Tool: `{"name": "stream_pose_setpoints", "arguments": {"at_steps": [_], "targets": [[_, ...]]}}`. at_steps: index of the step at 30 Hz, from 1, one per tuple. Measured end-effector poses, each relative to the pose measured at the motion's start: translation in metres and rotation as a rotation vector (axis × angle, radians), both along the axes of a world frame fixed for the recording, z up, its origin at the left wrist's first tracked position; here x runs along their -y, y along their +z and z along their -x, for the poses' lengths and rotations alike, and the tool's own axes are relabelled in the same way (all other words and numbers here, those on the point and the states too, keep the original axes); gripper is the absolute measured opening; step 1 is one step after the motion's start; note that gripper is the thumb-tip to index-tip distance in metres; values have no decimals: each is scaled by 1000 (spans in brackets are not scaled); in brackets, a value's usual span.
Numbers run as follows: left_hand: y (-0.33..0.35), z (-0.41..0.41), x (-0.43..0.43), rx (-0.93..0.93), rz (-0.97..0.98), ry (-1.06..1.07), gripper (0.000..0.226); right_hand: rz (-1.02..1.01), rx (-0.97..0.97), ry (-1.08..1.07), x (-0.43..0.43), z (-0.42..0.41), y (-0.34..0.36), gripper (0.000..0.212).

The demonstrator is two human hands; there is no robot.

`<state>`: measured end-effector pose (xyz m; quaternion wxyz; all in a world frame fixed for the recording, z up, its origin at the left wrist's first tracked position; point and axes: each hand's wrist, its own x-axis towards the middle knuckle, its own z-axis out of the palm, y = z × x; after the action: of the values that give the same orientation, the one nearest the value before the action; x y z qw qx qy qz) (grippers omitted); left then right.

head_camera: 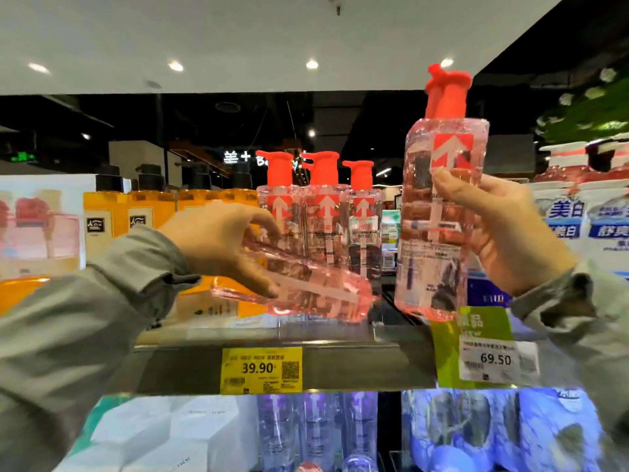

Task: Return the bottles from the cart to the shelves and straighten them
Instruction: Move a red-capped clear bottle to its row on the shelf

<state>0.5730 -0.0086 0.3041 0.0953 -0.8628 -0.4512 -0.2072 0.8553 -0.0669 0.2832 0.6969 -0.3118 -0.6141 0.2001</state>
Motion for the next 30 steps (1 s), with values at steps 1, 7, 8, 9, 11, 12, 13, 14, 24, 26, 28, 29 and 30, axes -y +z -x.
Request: {"name": "stream_pose_setpoints", "arguments": {"at_steps": [1,7,8,9,11,12,13,14,24,26,28,29,30], "targets": [[2,2,0,-18,-5,12,84,-13,-4,-13,-3,1,1,47],[-4,12,-3,-21,18,17,83,-39,49,-68,-24,12,3,46],[-6,13,-4,-6,18,5,83,-22,76,-80,-27,13,0,49],[-8,14,-4,7,19,-9,81,-1,105,-85,-31,14,-3,51],[-11,16,-4,25,18,-29,76,36,129,-66,-40,16,-12,47],[-13,17,-5,26,18,-34,75,50,121,-52,-44,17,-16,40],[-15,18,-5,23,19,-35,75,64,101,-41,-48,18,-19,34],[-17,19,-6,20,26,-36,75,77,77,-27,-51,18,-21,30],[-33,22,-12,174,154,-66,63,161,271,-36,-56,14,-26,46],[-32,23,-16,178,188,-68,65,181,319,-38,-52,13,-29,52],[-34,25,-19,187,193,-72,72,189,363,-68,-50,12,-31,56],[-35,26,-21,193,187,-74,74,192,384,-83,-49,12,-30,57],[-37,26,-21,197,181,-78,75,198,403,-92,-49,12,-29,58]]}}
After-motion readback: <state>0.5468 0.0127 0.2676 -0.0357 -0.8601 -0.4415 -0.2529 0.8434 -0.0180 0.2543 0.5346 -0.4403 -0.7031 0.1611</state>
